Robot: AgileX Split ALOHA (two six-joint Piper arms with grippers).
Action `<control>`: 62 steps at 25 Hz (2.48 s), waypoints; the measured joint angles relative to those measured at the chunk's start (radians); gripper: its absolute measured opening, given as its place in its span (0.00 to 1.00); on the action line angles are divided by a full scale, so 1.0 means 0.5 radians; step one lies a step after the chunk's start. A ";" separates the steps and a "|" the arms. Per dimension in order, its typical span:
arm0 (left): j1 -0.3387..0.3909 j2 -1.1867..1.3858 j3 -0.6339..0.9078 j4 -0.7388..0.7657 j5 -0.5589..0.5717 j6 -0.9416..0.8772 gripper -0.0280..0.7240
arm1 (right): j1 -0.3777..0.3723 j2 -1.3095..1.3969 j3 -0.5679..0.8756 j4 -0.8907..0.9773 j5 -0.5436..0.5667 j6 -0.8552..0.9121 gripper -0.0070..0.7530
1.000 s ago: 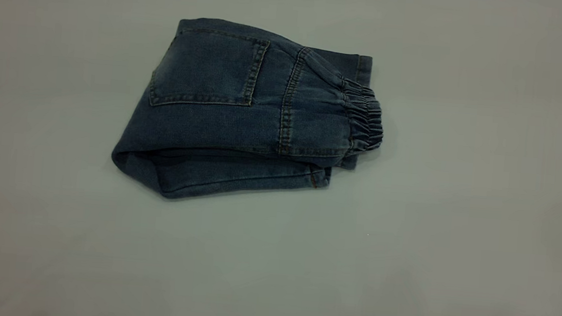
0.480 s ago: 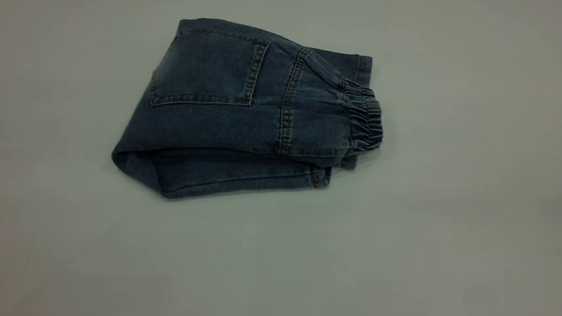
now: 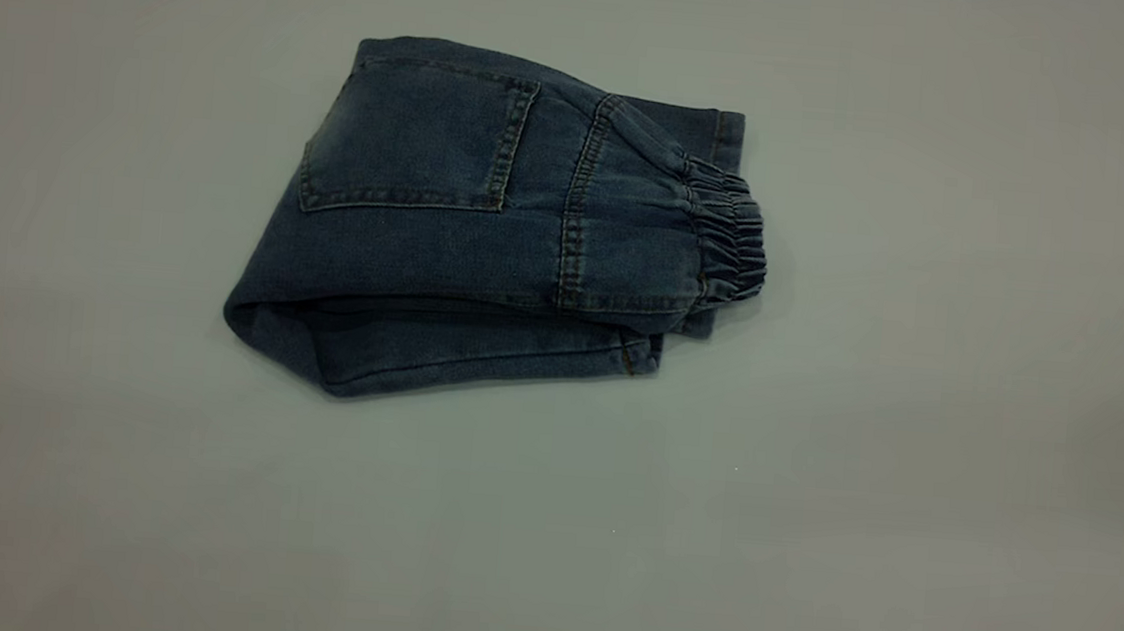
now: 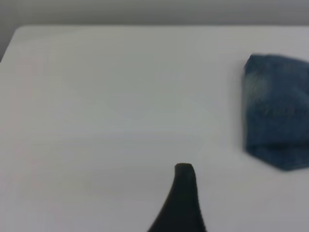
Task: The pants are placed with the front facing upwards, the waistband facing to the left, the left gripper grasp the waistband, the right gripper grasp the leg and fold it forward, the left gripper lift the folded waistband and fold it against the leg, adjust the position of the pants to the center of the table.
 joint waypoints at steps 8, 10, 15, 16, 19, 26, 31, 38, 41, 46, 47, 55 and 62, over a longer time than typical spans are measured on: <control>0.000 0.002 0.332 0.000 -0.232 -0.018 0.81 | 0.000 0.002 0.199 -0.028 -0.277 0.000 0.57; 0.000 0.002 0.336 0.019 -0.284 -0.018 0.81 | 0.000 0.002 0.223 -0.046 -0.308 0.000 0.57; 0.000 0.002 0.349 0.115 -0.295 -0.018 0.81 | 0.000 0.002 0.236 -0.036 -0.321 0.000 0.55; 0.000 0.002 0.356 0.113 -0.295 -0.018 0.81 | 0.000 0.002 0.246 -0.008 -0.306 -0.004 0.54; 0.000 0.002 0.361 0.111 -0.285 -0.018 0.81 | 0.000 0.002 0.246 0.021 -0.309 -0.053 0.52; 0.000 0.002 0.361 0.106 -0.285 -0.018 0.81 | 0.000 0.002 0.246 0.023 -0.309 -0.051 0.48; 0.000 0.002 0.359 0.106 -0.285 -0.018 0.81 | -0.023 -0.010 0.244 0.024 -0.305 -0.051 0.46; 0.000 0.002 0.359 0.106 -0.285 -0.018 0.81 | -0.604 -0.019 0.244 0.050 -0.305 -0.060 0.45; 0.000 0.002 0.359 0.105 -0.285 -0.018 0.81 | -0.962 -0.100 0.244 0.043 -0.305 -0.061 0.45; -0.045 0.002 0.359 0.105 -0.285 -0.018 0.81 | -1.339 -0.429 0.244 0.041 -0.303 -0.061 0.45; -0.059 0.002 0.359 0.105 -0.285 -0.018 0.81 | -1.368 -0.503 0.244 0.041 -0.300 -0.061 0.45; -0.077 -0.077 0.359 0.105 -0.285 -0.018 0.81 | -1.378 -0.616 0.244 0.043 -0.307 -0.061 0.45; -0.027 -0.127 0.354 0.102 -0.279 -0.018 0.81 | -1.378 -0.613 0.244 0.043 -0.307 -0.061 0.45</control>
